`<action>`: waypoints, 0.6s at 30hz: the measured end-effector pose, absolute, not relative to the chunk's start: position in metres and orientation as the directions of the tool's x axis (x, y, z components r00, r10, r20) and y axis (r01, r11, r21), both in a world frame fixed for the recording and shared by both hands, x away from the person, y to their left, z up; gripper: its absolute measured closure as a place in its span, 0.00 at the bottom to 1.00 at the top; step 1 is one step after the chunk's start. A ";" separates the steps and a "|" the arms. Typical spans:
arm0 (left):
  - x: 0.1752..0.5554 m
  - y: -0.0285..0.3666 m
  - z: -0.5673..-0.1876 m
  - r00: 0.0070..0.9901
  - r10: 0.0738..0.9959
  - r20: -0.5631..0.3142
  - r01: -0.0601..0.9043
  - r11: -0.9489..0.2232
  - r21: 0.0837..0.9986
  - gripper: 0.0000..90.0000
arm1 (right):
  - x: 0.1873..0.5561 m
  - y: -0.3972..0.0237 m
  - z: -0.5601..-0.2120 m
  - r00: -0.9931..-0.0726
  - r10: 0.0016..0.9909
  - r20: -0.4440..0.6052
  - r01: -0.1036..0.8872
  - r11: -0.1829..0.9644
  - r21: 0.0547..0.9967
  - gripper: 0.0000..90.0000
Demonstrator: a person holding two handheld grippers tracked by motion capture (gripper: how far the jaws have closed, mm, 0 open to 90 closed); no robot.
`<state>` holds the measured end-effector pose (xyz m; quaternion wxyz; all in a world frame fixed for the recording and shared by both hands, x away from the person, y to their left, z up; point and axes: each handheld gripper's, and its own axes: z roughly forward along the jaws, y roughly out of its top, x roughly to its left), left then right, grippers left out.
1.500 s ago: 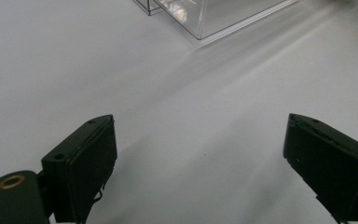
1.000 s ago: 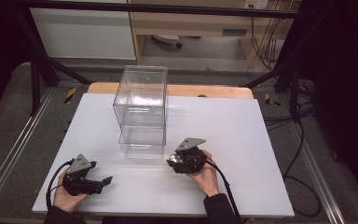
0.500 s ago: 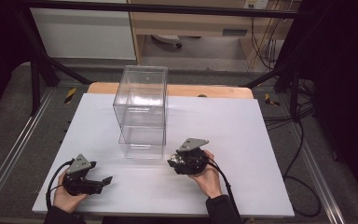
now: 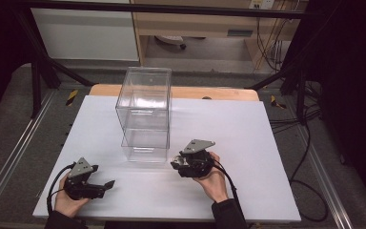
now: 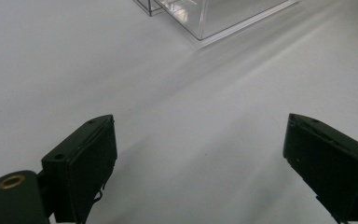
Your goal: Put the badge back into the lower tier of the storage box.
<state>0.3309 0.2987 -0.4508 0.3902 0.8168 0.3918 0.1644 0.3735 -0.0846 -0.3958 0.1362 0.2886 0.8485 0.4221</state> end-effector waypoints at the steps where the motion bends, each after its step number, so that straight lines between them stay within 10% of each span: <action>1: 0.331 0.299 -0.451 0.639 0.768 -0.037 0.512 -0.388 0.766 0.10 | 0.373 -0.084 -0.393 -0.799 0.602 0.010 0.370 0.477 0.797 0.54; 18: 0.331 0.298 -0.451 0.639 0.768 -0.038 0.512 -0.388 0.766 0.10 | 0.373 -0.078 -0.369 -0.807 0.591 0.002 0.343 0.466 0.816 0.54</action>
